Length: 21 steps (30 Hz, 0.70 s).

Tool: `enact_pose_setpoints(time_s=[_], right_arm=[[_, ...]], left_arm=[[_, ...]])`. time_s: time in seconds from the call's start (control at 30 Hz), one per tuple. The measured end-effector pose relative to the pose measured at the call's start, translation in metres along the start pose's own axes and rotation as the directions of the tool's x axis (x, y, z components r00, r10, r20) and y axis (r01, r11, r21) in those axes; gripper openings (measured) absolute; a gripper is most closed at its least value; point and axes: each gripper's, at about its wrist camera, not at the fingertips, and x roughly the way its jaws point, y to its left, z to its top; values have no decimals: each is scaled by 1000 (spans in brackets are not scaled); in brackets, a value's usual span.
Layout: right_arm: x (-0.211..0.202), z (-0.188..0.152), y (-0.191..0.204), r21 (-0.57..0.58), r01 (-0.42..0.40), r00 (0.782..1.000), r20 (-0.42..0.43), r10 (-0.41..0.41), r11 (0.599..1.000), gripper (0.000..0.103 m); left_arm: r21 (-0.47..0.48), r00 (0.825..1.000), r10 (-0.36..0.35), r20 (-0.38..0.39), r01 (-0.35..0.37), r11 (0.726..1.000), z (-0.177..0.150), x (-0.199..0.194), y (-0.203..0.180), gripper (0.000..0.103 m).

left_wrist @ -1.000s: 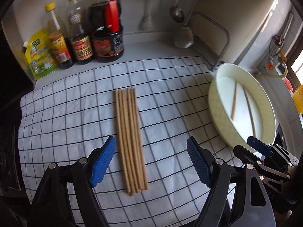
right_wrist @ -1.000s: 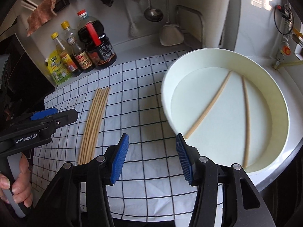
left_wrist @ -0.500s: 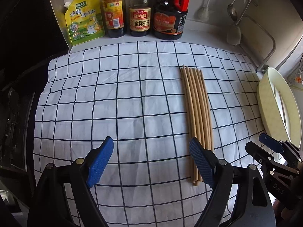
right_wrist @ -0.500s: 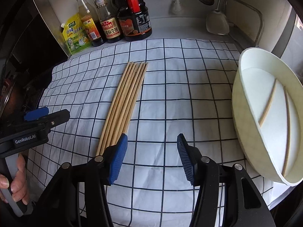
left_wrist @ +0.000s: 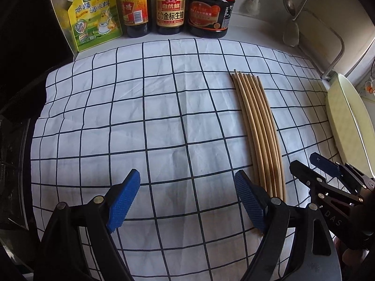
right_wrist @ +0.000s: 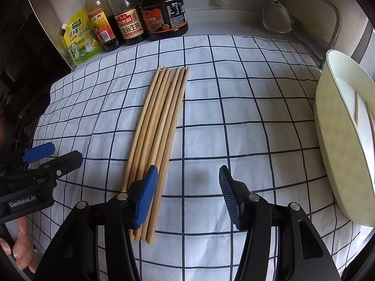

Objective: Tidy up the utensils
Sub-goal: 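Move the right gripper back over the remaining chopsticks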

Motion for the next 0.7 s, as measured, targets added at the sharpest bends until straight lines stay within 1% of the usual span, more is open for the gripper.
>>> enact_pose_setpoints(time_s=[0.4, 0.6, 0.7], right_arm=[[15, 0, 8, -15, 58, 998, -19, -58, 998, 52], [15, -2, 10, -49, 96, 995, -14, -97, 994, 53], [19, -4, 15, -78, 108, 993, -33, -111, 991, 53]], left_arm=[[5, 999, -34, -15, 34, 999, 3, 9, 6, 81], [10, 999, -34, -7, 34, 999, 6, 9, 4, 81], [11, 999, -36, -6, 36, 999, 7, 9, 2, 81]])
